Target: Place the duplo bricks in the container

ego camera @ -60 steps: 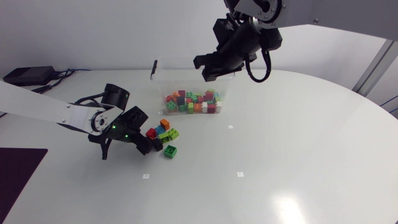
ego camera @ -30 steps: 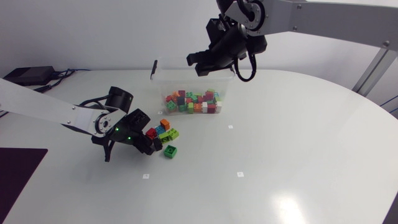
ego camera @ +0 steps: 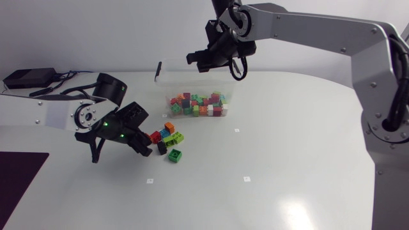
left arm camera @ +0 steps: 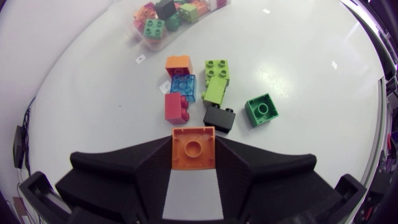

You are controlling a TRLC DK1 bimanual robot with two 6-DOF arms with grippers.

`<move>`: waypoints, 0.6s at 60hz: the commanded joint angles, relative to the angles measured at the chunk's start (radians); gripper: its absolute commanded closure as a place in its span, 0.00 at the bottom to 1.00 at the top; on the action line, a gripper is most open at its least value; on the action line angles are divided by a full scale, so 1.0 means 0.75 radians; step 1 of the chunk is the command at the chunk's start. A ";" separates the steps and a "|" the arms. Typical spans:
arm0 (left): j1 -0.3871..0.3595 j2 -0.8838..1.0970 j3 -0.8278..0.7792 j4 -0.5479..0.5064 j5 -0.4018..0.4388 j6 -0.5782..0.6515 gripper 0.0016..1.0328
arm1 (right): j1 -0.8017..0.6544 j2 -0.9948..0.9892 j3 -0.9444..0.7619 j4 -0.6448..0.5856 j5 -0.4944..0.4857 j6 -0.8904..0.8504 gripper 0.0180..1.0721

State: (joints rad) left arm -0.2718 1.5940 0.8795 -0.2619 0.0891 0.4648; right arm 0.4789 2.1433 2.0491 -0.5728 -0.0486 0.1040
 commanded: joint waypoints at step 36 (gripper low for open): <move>-0.049 -0.158 0.183 -0.131 0.033 -0.061 0.71 | -0.029 0.112 0.195 -0.189 0.038 0.017 0.13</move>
State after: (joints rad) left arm -0.3027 1.4723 0.9600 -0.3565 0.1009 0.4511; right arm 0.4522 2.2848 2.2383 -0.7010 -0.0254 0.1040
